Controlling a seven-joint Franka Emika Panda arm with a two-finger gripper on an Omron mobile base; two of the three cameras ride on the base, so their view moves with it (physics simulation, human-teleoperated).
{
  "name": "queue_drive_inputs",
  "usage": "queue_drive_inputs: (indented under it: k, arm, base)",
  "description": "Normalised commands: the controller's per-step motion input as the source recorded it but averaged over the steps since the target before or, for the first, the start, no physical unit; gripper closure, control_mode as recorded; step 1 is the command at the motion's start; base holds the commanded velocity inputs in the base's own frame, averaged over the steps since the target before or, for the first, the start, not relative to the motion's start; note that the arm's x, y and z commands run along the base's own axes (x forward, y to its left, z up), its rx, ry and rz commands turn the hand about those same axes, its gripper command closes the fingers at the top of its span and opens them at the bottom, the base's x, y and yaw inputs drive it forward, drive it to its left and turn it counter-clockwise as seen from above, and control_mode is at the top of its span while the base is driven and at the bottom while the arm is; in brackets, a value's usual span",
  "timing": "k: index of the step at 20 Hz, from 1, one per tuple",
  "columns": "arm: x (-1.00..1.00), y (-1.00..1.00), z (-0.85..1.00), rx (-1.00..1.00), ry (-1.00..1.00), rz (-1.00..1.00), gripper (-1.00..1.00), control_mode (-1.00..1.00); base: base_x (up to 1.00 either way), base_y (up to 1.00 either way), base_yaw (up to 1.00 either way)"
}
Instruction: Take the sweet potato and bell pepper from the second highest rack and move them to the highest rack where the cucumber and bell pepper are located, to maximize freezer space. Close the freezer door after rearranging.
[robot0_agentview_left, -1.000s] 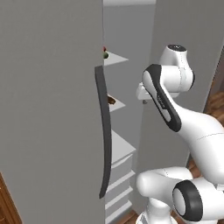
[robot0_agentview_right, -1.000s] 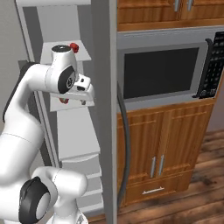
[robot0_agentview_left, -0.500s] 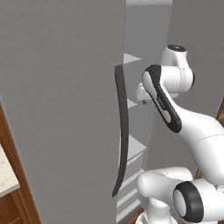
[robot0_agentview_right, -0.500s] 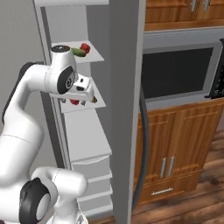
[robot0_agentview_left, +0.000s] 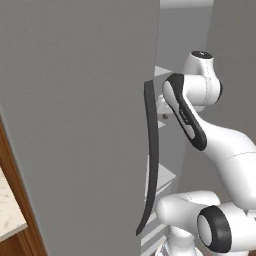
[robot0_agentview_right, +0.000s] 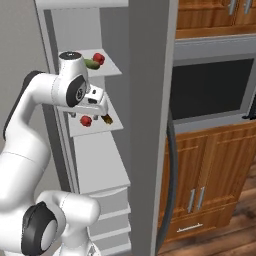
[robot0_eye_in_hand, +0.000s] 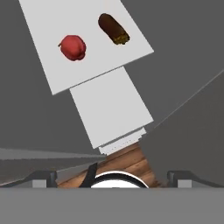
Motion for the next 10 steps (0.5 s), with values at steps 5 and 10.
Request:
queue_drive_inputs:
  k: [5, 10]
  arm:
    - [0.00, 0.00, 0.00, 0.00, 0.00, 0.00, -1.00, 1.00]
    - [0.00, 0.00, 0.00, 0.00, 0.00, 0.00, -1.00, 1.00]
  base:
    - [0.55, -0.25, 0.10]
    - [0.57, -0.32, 0.11]
